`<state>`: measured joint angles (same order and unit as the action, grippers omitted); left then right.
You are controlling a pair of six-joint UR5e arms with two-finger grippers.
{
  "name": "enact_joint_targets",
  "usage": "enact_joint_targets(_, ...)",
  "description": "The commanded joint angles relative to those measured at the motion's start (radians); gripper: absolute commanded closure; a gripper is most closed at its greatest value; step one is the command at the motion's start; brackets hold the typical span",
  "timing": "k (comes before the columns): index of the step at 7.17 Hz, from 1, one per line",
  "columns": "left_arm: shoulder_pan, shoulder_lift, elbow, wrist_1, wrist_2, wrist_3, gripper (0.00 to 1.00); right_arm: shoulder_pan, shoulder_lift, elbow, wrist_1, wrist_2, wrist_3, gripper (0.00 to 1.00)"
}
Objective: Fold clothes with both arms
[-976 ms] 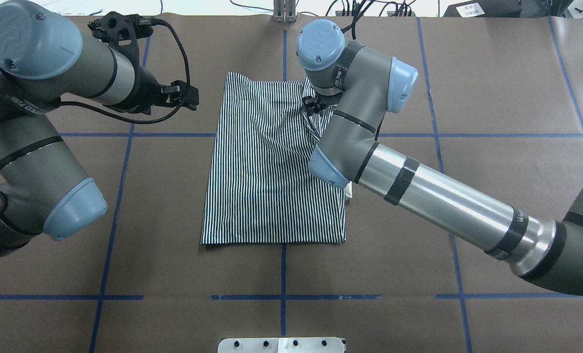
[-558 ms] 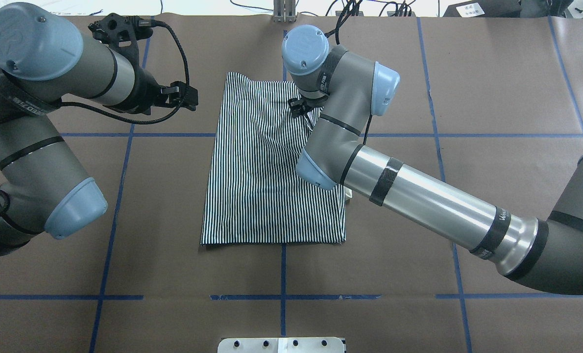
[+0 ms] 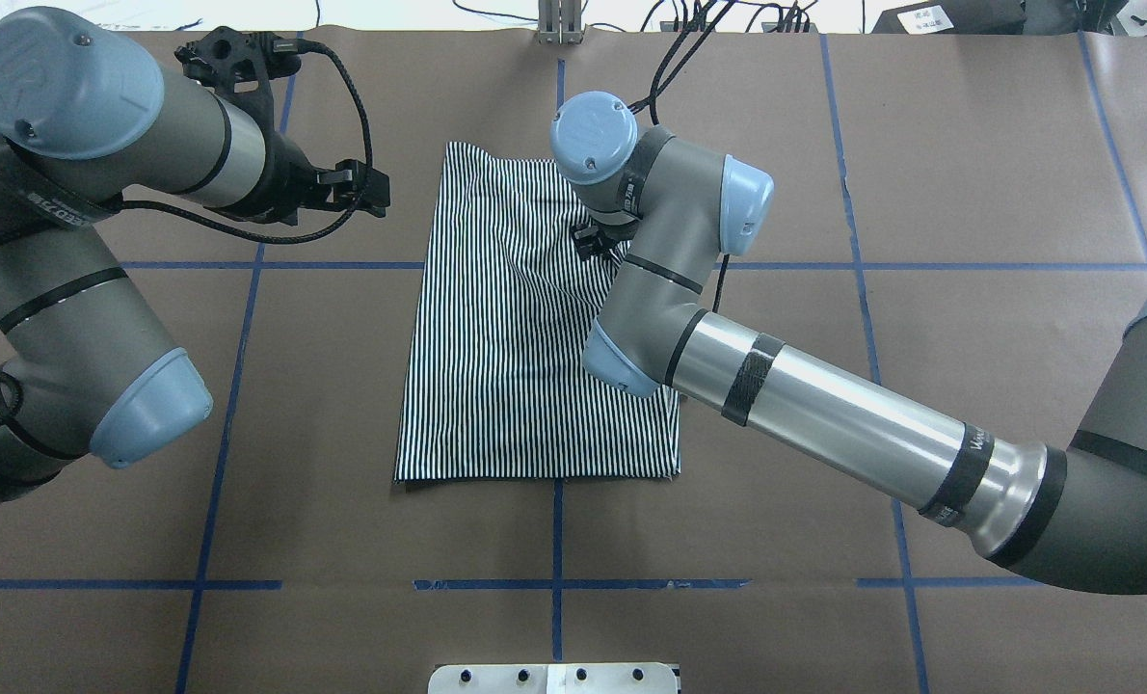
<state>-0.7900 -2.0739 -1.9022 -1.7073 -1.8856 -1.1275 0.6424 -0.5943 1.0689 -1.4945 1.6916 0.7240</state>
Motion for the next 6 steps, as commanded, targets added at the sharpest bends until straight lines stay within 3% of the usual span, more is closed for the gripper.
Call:
enact_joint_targets(1,0.000,-0.002,0.000,0.000,-0.001,0.000,0.00,0.035,-0.015,0.000,-0.048,-0.001,-0.029,0.00)
enact_joint_targets(2,0.000,-0.002,-0.001,0.002,-0.001,0.000,0.00,0.075,-0.033,0.016,-0.134,-0.003,-0.128,0.00)
enact_joint_targets(4,0.000,-0.003,-0.001,0.002,-0.001,0.000,0.00,0.146,-0.137,0.126,-0.147,0.005,-0.227,0.00)
enact_joint_targets(6,0.000,-0.008,-0.003,0.003,-0.001,0.000,0.00,0.169,-0.069,0.126,-0.135,0.035,-0.212,0.00)
